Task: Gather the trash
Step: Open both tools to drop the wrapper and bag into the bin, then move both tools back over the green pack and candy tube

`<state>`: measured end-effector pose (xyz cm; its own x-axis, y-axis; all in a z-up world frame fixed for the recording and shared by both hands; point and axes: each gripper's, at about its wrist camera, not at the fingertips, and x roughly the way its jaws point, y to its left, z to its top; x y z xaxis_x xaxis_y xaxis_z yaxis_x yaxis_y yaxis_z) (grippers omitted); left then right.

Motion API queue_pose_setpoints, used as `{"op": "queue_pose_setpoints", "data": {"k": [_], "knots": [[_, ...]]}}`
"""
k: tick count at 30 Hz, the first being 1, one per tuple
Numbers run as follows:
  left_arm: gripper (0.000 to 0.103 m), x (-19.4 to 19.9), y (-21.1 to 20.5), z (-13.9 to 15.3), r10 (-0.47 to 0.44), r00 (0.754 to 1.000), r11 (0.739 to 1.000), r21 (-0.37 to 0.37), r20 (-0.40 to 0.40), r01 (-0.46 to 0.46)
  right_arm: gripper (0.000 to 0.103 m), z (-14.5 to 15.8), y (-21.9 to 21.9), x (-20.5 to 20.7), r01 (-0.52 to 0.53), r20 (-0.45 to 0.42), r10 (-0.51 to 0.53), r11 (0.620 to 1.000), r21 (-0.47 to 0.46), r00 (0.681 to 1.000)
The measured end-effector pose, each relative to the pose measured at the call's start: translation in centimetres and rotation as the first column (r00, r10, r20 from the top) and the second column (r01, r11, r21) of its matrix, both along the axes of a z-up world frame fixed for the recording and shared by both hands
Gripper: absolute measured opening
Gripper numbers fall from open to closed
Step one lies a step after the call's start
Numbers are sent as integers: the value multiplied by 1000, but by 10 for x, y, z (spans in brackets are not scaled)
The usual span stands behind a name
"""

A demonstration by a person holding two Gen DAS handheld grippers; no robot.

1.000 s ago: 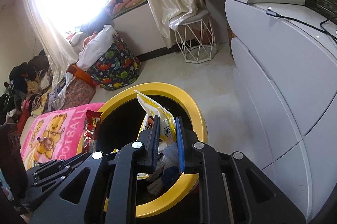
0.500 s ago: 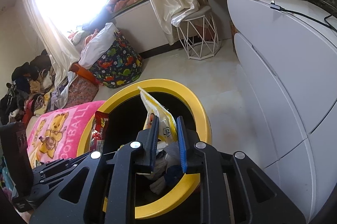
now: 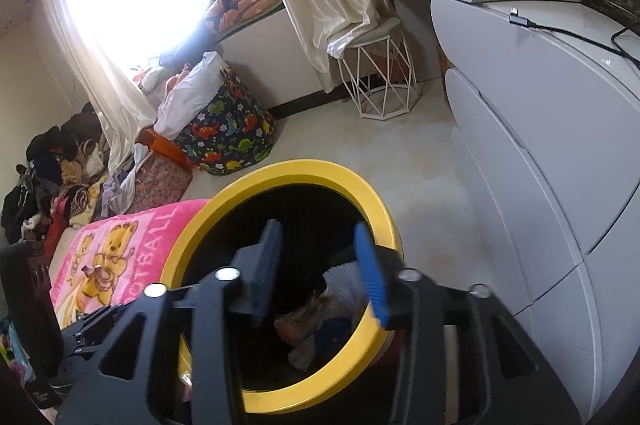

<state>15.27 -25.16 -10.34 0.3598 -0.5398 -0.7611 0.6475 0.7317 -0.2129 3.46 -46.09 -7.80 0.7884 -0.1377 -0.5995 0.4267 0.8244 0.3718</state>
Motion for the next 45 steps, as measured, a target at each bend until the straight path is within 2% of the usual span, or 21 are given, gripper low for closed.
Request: {"op": "queue_pose_setpoints", "data": {"k": [1,5,14,25,39,45], "knots": [[93,-1,3,3,6,1000,1000,-7,6,-6,51,2,1,-1,2,3,-2,1000,-6,1000],[93,-8,14,12,30,999,999,-21,26,-29,64,11,9,-5,2,20,-2,1000,-22,1000],[93,-24,41,29,82,995,996,-48,56,-80,73,21,25,-4,-11,2,11,998,-68,1000],[93,-43,84,45,164,980,984,-90,116,-154,78,34,48,-4,-50,12,52,993,-109,999],[93,-49,123,53,239,962,966,-130,130,-223,80,48,79,-3,-108,23,112,982,-158,993],[93,-45,143,60,289,948,950,-163,134,-267,83,51,87,-3,-123,32,131,978,-168,991]]}}
